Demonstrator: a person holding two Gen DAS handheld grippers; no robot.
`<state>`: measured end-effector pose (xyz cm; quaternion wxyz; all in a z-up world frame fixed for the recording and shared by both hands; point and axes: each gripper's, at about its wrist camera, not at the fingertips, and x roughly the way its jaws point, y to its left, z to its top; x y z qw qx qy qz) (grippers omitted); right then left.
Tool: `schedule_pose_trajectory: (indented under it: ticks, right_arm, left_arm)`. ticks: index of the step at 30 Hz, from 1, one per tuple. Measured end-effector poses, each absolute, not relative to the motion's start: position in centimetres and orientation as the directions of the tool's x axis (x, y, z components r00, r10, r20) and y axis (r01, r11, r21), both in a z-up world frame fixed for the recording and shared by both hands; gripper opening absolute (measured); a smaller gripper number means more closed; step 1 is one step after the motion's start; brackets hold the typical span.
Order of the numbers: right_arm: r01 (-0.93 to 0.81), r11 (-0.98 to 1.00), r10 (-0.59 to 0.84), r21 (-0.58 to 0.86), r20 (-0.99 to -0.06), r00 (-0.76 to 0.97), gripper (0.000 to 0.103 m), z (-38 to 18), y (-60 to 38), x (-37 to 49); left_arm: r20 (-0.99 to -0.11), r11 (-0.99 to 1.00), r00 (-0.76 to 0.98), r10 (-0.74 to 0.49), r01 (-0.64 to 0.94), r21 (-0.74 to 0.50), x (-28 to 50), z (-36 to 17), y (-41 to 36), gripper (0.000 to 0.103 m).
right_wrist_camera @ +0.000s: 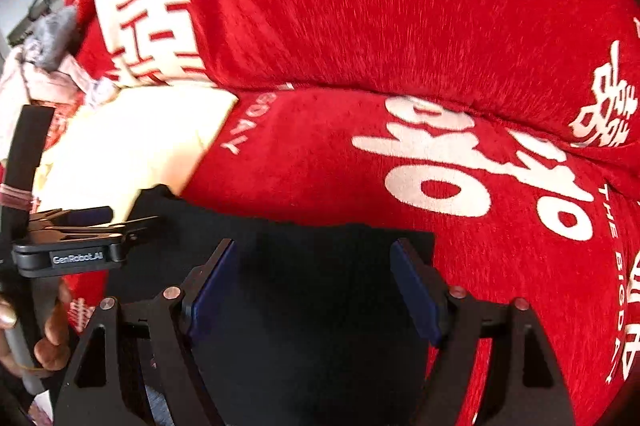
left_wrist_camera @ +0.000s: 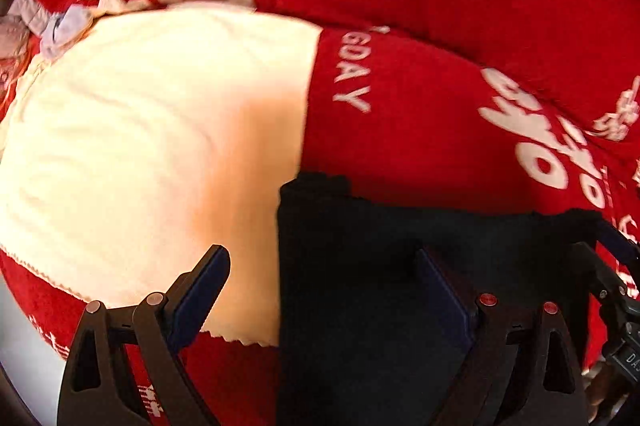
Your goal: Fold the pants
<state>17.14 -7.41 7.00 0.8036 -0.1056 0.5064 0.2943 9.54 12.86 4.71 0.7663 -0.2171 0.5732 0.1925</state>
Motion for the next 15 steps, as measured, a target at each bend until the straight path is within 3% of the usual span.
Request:
schedule_pose_trajectory:
  ticks: [6,15]
  right_arm:
    - [-0.535,0.827,0.337,0.172,-0.914,0.227,0.082,3.5,-8.1,18.5]
    - [-0.565,0.822,0.299,0.067,-0.896,0.329,0.084,5.8,-7.6,16.6]
  left_arm:
    - [-0.969,0.824,0.246,0.032,-0.555,-0.114,9.8,2.8,12.6,0.1]
    - [-0.955,0.834,0.292,0.049,-0.538,-0.122,8.6,5.3,12.0,0.103]
